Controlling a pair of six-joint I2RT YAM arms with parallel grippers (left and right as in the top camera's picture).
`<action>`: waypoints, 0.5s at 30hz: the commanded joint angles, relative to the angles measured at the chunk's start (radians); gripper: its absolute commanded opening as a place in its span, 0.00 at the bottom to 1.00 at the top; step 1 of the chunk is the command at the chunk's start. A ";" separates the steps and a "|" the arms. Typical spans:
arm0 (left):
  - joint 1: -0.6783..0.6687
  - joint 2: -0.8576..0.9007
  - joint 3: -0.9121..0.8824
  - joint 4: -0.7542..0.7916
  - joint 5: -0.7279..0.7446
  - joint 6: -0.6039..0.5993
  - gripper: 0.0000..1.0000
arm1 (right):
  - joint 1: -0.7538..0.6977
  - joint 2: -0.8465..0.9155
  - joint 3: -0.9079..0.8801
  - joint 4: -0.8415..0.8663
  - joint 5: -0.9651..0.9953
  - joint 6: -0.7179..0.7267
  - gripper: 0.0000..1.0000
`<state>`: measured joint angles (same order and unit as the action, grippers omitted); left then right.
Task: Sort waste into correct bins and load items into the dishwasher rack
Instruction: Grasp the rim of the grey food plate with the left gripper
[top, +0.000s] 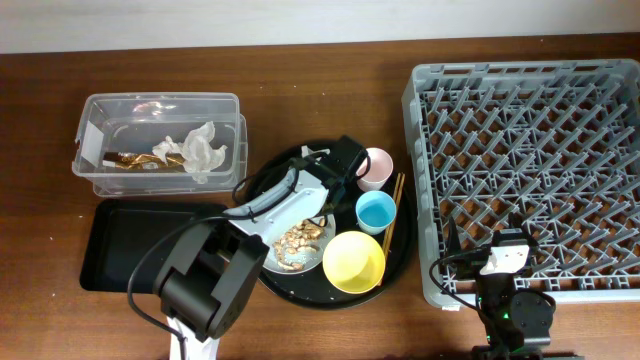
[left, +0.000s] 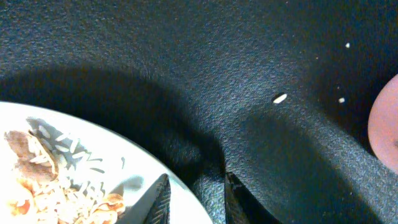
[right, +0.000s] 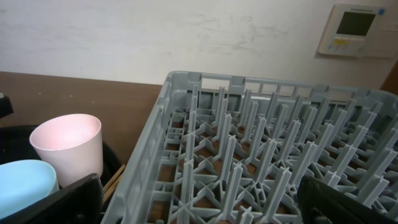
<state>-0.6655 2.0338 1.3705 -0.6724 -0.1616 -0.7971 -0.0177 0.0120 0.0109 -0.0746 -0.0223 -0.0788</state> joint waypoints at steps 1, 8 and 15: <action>0.002 0.019 0.032 -0.005 0.007 -0.002 0.10 | 0.005 -0.006 -0.005 -0.005 0.008 0.004 0.98; -0.006 0.019 0.101 -0.080 0.006 -0.002 0.01 | 0.005 -0.006 -0.005 -0.005 0.008 0.004 0.98; -0.043 0.019 0.218 -0.220 0.003 -0.001 0.01 | 0.005 -0.006 -0.005 -0.005 0.008 0.004 0.98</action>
<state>-0.6823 2.0407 1.5368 -0.8700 -0.1551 -0.8051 -0.0177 0.0120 0.0109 -0.0746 -0.0223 -0.0792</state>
